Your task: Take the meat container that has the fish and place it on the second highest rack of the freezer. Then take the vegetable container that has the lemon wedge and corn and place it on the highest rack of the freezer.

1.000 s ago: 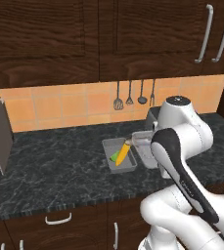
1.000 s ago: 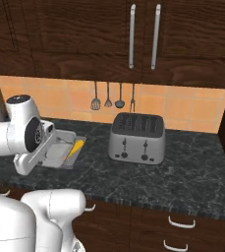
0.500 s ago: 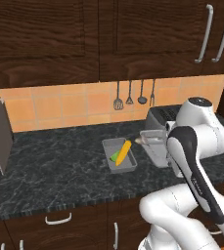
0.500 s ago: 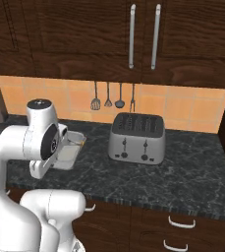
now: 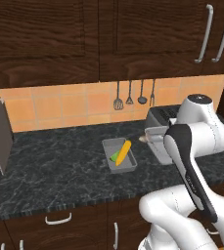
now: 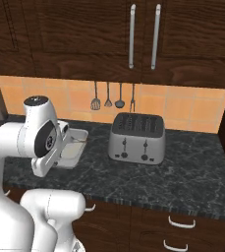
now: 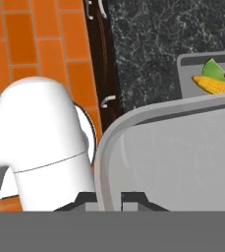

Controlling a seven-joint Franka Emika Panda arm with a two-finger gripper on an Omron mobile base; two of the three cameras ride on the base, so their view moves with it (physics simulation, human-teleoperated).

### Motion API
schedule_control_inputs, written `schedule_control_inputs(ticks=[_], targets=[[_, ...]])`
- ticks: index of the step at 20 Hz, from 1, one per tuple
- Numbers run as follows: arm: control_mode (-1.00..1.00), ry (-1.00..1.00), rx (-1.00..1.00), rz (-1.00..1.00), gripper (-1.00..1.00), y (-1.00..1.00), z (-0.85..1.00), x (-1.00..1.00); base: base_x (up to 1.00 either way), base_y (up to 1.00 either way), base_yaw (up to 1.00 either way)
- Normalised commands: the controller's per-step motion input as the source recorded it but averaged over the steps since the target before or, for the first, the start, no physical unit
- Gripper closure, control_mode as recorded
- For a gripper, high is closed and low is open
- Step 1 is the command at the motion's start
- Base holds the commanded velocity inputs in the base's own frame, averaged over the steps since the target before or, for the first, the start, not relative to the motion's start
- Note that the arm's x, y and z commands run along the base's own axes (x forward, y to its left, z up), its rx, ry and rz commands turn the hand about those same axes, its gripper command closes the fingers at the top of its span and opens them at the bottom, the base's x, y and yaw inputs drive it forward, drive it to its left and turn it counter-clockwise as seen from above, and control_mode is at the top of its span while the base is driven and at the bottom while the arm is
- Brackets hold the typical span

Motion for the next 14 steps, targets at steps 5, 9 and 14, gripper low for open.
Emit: schedule_control_inputs(ticks=[5,9,14], targets=[[-1.00,0.00,-0.02,-0.05,1.00,0.05,0.00,0.01,0.00,0.00,0.00],[-1.00,0.00,0.00,-0.05,1.00,0.03,0.00,0.01,0.00,0.00,0.00],[-1.00,0.00,0.00,0.00,1.00,0.00,0.00,0.00,0.00,0.00,0.00]])
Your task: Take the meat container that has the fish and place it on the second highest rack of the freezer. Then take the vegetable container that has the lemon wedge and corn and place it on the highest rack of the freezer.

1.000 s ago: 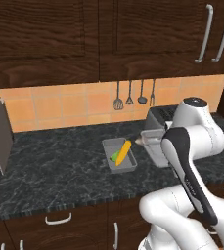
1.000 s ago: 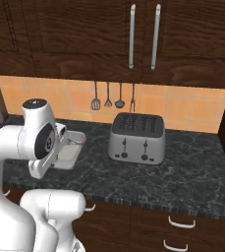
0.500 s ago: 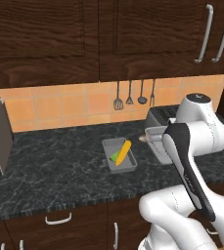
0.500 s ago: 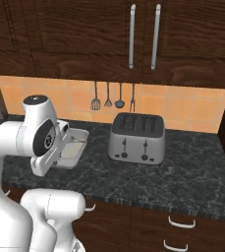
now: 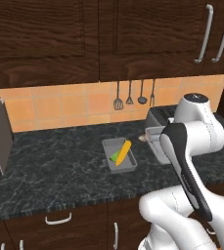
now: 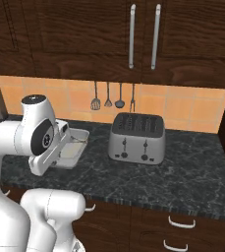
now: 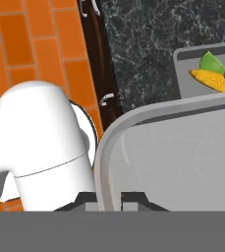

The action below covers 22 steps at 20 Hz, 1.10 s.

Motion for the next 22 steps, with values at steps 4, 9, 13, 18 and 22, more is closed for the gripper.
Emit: schedule_control_inputs(ticks=[4,9,13,18,22], targets=[[-1.00,0.00,0.00,0.00,1.00,0.11,0.00,0.00,0.00,0.00,0.00],[1.00,0.00,0.00,0.00,1.00,0.02,0.00,0.00,-0.02,0.00,0.00],[1.00,0.00,0.00,0.00,1.00,0.00,0.00,0.00,-0.71,-0.01,-0.07],[1.00,0.00,0.00,0.00,1.00,0.00,0.00,0.00,-0.47,0.02,-0.21],[1.00,0.00,0.00,0.00,1.00,0.00,0.00,0.00,-0.21,0.11,-0.47]])
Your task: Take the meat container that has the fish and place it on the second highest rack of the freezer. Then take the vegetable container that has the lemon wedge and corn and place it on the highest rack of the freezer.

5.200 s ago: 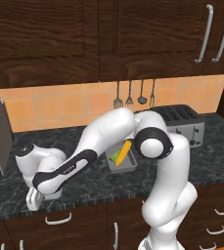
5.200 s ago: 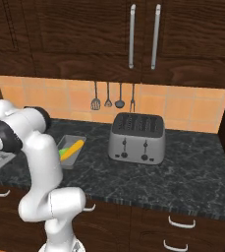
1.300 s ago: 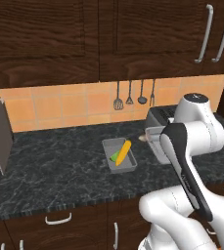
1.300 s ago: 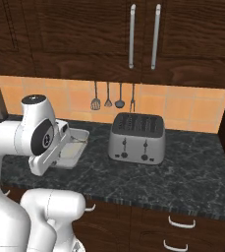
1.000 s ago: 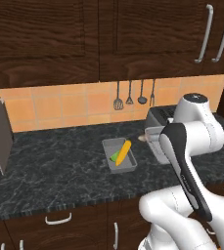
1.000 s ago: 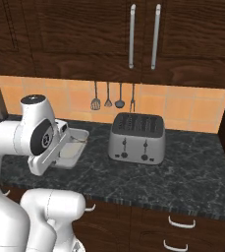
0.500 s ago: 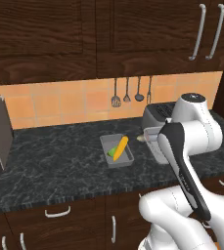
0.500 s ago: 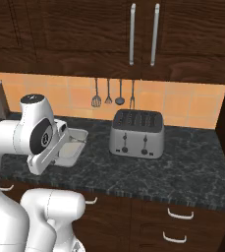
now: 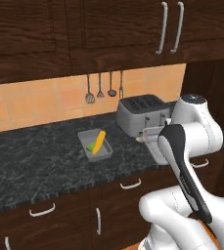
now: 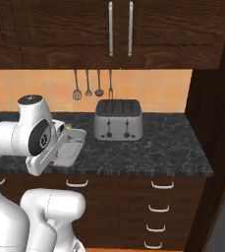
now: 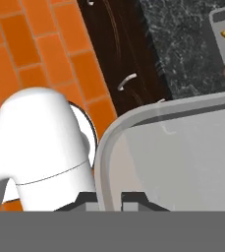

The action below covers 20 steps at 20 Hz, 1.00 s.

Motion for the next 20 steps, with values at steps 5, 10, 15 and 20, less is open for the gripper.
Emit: schedule_control_inputs(ticks=[5,10,15,20], targets=[[1.00,0.00,0.00,0.00,1.00,0.00,0.00,0.00,-0.18,0.07,-0.80],[1.00,0.00,0.00,0.00,1.00,0.00,0.00,0.00,-0.27,0.01,-0.89],[1.00,0.00,0.00,0.00,1.00,0.00,0.00,0.00,-0.28,-0.01,-0.86],[1.00,0.00,0.00,0.00,1.00,0.00,0.00,0.00,-0.30,0.00,-0.89]])
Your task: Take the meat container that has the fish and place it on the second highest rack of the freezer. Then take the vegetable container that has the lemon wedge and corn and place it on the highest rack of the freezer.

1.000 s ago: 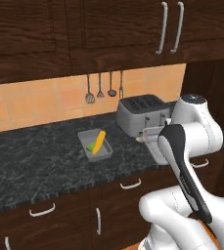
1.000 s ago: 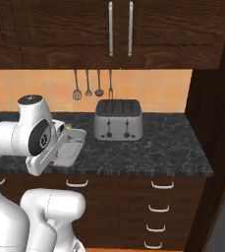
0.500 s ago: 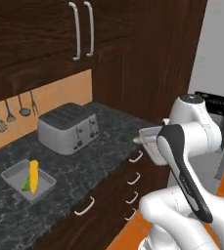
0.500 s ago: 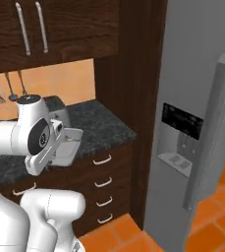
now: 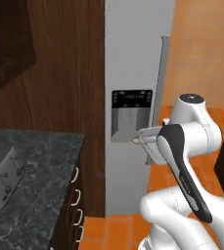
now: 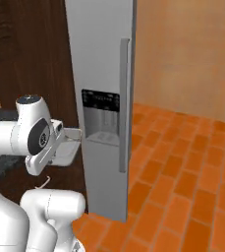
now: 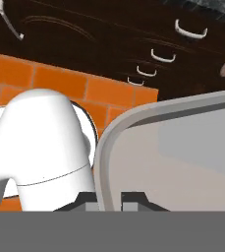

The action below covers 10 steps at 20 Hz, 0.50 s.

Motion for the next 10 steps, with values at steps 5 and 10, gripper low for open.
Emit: schedule_control_inputs(ticks=[5,10], targets=[[1.00,0.00,0.00,0.00,1.00,0.00,0.00,0.00,-0.26,-0.09,-0.83],[1.00,0.00,0.00,0.00,1.00,0.00,0.00,0.00,-0.10,-0.83,-0.45]])
